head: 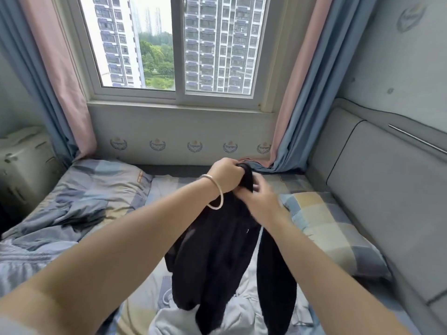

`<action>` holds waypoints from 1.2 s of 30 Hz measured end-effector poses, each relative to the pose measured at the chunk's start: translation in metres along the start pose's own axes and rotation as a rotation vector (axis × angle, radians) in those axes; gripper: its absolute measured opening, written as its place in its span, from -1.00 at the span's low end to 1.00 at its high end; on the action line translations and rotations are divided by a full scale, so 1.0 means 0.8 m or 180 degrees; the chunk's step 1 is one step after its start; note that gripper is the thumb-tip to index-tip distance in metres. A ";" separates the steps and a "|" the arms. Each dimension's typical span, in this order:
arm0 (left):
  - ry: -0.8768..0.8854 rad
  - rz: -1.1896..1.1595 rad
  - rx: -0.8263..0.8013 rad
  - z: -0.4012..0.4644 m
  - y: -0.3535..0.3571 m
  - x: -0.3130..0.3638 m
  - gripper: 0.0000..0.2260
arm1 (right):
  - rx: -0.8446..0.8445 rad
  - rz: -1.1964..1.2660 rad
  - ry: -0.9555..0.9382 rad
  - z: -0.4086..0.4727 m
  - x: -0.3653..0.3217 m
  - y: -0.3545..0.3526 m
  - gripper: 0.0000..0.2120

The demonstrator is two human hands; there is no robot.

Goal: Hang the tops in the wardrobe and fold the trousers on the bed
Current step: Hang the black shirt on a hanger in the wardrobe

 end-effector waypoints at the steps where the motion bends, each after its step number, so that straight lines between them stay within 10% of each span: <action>1: 0.0032 0.0149 -0.0050 -0.002 0.002 0.011 -0.81 | 0.0008 -0.0327 -0.0141 -0.004 -0.002 0.002 -0.75; 9: 0.0395 0.0983 -0.0124 -0.006 -0.012 0.021 -0.77 | 0.0098 -0.1402 -0.0337 0.003 0.020 -0.039 -0.87; 14: 0.0778 0.1863 -0.0040 -0.012 -0.025 -0.012 -0.89 | 0.0524 -0.0256 0.0424 -0.004 0.026 -0.091 -0.79; 19: 0.0070 0.2200 0.0064 -0.012 -0.040 -0.109 -0.77 | 0.1188 -0.1130 0.0361 -0.052 0.008 -0.123 -0.91; 21: -0.0558 0.1330 -0.0222 -0.010 -0.033 -0.153 -0.81 | 0.1364 -0.1675 0.0388 -0.079 0.013 -0.127 -0.93; 25: -0.1926 -0.2699 -0.1138 -0.059 0.026 -0.141 -0.85 | 0.1900 -0.2333 0.0754 -0.148 0.046 -0.128 -0.80; 31: -0.1509 -0.3545 -0.2885 -0.154 0.068 -0.044 -0.80 | 0.3295 -0.0284 0.2888 -0.323 0.155 -0.151 -0.70; 36: -0.1393 -0.3427 -0.3615 -0.241 0.120 0.015 -0.78 | 0.3604 0.2852 0.2400 -0.451 0.143 -0.122 -0.73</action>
Point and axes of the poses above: each hand's wrist, its own z-axis towards the middle knuckle, its own y-axis out of the palm, x = y × z, the point moved 6 cm from there along z, towards the middle knuckle, and after that the axes turned 3 degrees about y, right-handed, at the moved point
